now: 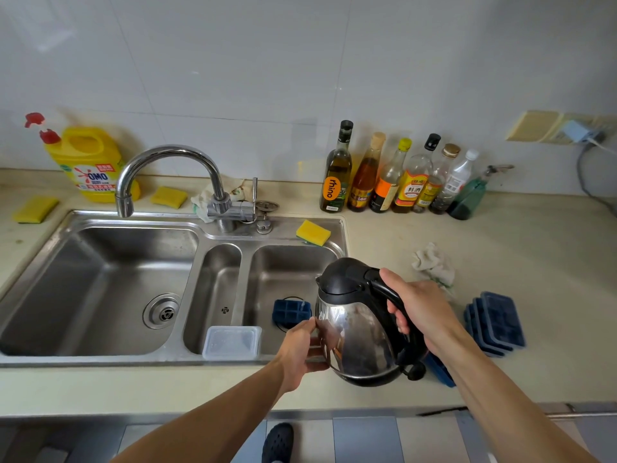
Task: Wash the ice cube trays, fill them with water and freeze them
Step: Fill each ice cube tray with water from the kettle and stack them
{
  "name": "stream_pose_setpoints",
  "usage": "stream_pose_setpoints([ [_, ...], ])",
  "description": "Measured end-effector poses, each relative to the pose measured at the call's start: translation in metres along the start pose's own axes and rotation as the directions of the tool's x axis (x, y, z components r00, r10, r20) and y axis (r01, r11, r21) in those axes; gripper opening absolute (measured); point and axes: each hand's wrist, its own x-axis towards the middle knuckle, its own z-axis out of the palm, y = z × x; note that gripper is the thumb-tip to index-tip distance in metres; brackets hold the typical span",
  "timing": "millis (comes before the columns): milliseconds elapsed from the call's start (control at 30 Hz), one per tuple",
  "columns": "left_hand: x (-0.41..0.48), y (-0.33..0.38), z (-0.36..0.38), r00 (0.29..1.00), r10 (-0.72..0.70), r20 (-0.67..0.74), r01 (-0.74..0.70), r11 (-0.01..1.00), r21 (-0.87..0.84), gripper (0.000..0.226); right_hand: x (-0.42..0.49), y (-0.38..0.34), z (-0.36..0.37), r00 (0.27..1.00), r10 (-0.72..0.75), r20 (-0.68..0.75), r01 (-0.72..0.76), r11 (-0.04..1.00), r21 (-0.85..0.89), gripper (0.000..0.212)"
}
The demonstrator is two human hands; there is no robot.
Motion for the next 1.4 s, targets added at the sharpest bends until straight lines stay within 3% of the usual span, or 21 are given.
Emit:
stream_pose_setpoints([
  [500,-0.008,0.007,-0.005,0.999,-0.008,-0.046,0.007,0.999,-0.032,0.032,0.005,-0.006,0.009,1.000,-0.010,0.016,0.010,1.000,-0.004,0.062],
  [1133,0.004,0.008,-0.001,1.000,-0.005,0.001,0.005,1.000,-0.018,0.038,0.016,0.004,0.000,1.000,-0.011,0.003,0.011,1.000,0.025,0.063],
  [1400,0.017,0.031,0.004,0.988,0.144,-0.061,-0.137,0.986,0.098,0.034,0.024,0.014,0.000,0.997,-0.045,-0.067,0.052,0.994,0.101,0.070],
])
